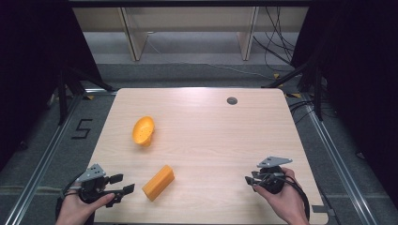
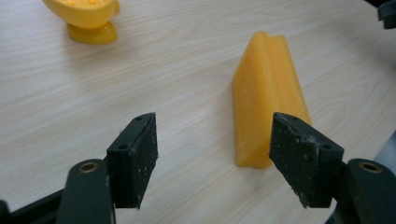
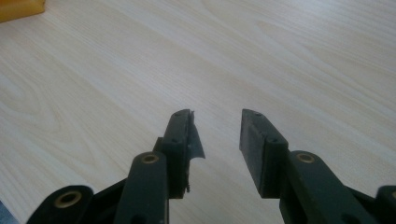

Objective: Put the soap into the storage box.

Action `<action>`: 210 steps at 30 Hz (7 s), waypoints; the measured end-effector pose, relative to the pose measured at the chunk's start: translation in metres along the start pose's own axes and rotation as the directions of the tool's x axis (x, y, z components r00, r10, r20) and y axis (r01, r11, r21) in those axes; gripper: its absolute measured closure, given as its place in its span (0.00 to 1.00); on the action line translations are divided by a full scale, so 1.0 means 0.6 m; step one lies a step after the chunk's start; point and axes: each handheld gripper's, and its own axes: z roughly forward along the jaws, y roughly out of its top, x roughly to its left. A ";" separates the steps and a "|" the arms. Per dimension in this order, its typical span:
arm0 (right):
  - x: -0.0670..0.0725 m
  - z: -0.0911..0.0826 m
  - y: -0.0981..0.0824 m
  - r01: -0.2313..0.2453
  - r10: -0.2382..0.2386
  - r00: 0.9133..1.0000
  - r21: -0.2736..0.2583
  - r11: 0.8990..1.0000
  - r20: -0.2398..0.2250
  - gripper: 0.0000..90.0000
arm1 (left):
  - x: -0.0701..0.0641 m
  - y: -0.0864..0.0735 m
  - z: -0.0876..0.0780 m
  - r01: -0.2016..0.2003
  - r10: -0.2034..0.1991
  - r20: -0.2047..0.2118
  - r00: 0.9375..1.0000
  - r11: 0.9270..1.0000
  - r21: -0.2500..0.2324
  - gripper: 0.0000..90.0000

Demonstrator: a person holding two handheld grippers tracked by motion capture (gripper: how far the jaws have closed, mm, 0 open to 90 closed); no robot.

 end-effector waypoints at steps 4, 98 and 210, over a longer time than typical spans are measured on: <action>0.004 -0.004 0.002 -0.006 0.006 1.000 0.022 1.000 -0.014 0.70 | -0.014 0.003 -0.003 -0.018 0.019 -0.010 1.000 1.000 0.016 0.47; 0.007 0.000 0.001 0.023 -0.025 0.999 0.060 0.998 0.029 0.57 | -0.109 0.169 0.202 -0.049 0.099 -0.026 0.995 0.690 0.722 0.37; 0.008 -0.004 0.002 -0.002 0.002 0.999 0.023 1.000 0.032 0.57 | -0.049 0.215 0.173 0.077 0.052 -0.149 0.987 0.664 0.743 0.67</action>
